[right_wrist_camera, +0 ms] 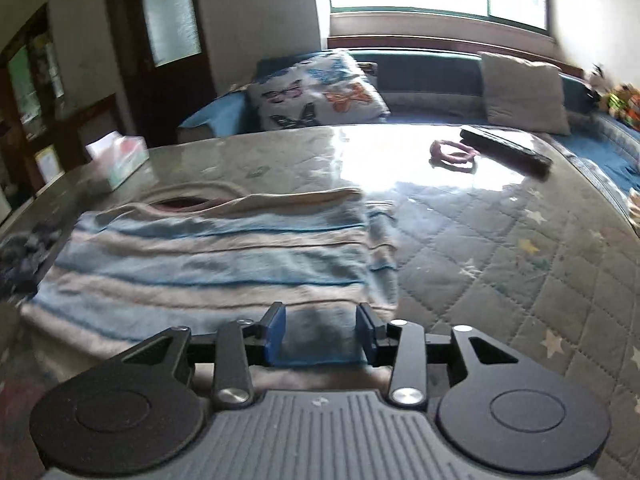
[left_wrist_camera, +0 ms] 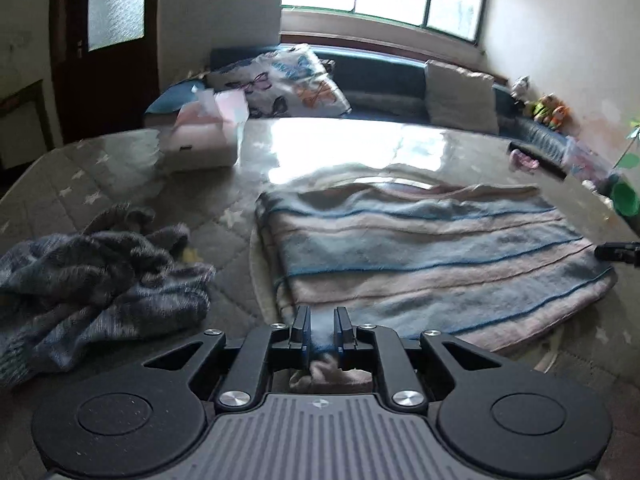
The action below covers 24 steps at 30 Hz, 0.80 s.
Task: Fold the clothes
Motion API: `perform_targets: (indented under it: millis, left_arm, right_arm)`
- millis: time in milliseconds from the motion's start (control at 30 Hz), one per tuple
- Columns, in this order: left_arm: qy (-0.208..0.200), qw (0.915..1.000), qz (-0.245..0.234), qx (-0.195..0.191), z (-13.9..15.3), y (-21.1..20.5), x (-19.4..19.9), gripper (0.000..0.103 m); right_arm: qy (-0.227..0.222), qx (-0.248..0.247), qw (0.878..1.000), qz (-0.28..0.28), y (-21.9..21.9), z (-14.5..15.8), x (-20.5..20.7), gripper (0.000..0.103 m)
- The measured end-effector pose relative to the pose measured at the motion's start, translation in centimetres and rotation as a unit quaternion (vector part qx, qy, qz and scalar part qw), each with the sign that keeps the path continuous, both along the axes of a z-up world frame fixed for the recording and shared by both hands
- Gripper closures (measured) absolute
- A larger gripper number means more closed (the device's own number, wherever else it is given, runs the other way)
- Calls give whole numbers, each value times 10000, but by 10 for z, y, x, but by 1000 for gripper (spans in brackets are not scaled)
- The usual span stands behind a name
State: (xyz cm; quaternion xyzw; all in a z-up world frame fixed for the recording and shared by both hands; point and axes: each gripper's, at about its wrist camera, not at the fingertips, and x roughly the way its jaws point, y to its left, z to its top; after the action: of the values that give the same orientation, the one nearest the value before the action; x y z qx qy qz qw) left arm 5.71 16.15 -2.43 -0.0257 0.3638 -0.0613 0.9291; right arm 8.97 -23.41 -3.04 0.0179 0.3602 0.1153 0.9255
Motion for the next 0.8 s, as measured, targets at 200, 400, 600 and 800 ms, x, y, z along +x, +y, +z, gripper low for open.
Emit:
perform_targets:
  millis: [200, 400, 600, 800]
  left_arm:
    - [112, 9997, 127, -166, -5, 4, -2, 86]
    - [274, 9986, 53, -446, -6, 8, -1, 92]
    - [414, 9972, -189, -588, -2, 8, -13, 95]
    - [538, 9951, -429, -712, 0, 4, -44, 94]
  right_arm:
    - [233, 156, 9992, -291, -15, -16, 2, 59]
    - [326, 377, 9983, -301, -23, -19, 0, 83]
    - [329, 380, 9983, -298, -30, -11, -10, 99]
    - [628, 231, 9975, -205, -44, -7, -45, 99]
